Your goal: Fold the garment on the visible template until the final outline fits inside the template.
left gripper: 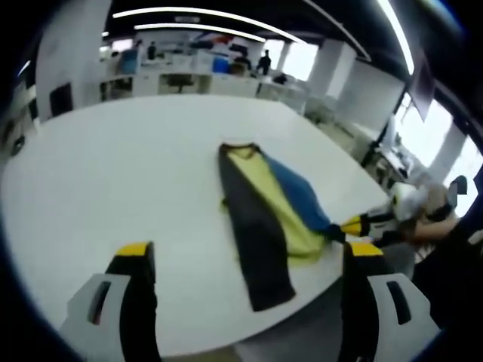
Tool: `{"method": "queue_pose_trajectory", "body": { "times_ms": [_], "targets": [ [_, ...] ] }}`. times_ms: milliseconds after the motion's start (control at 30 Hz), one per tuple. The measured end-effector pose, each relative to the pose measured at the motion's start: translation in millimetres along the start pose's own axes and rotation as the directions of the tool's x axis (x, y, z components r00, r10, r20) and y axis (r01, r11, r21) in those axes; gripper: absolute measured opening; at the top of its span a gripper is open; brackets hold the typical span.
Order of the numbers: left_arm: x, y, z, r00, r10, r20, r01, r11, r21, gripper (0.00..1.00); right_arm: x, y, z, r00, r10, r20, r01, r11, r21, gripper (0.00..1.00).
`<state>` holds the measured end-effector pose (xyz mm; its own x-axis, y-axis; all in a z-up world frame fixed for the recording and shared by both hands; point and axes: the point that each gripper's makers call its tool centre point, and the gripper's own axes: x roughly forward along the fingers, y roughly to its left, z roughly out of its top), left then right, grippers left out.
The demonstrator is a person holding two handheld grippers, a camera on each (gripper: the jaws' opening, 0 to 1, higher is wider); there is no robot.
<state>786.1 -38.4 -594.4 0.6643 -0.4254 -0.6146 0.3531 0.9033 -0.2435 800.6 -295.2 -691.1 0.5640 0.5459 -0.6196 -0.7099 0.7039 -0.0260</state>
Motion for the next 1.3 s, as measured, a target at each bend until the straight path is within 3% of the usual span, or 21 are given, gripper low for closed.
{"method": "queue_pose_trajectory", "body": {
  "times_ms": [333,667,1133,1300],
  "targets": [
    [3.8,-6.2,0.3,1.000,-0.010,0.001,0.010,1.000,0.005,0.99,-38.3,-67.8,25.7,0.987,-0.128,0.095,0.108,0.976,0.191,0.02],
    [6.8,-8.4,3.1,1.000,-0.012,0.003,0.012,1.000,0.006,0.99,-65.2,-128.3,33.5,0.967,-0.228,0.113,0.199,0.954,0.225,0.02],
    [12.2,-8.0,9.5,1.000,-0.007,-0.006,0.007,1.000,0.011,0.99,-89.0,-226.3,18.1,0.938,-0.339,0.067,0.312,0.914,0.261,0.02],
    [14.9,-6.4,11.7,1.000,0.000,-0.012,0.000,1.000,0.011,0.99,-98.5,-263.7,12.4,0.921,-0.387,0.053,0.356,0.888,0.290,0.02]
  ]
}}
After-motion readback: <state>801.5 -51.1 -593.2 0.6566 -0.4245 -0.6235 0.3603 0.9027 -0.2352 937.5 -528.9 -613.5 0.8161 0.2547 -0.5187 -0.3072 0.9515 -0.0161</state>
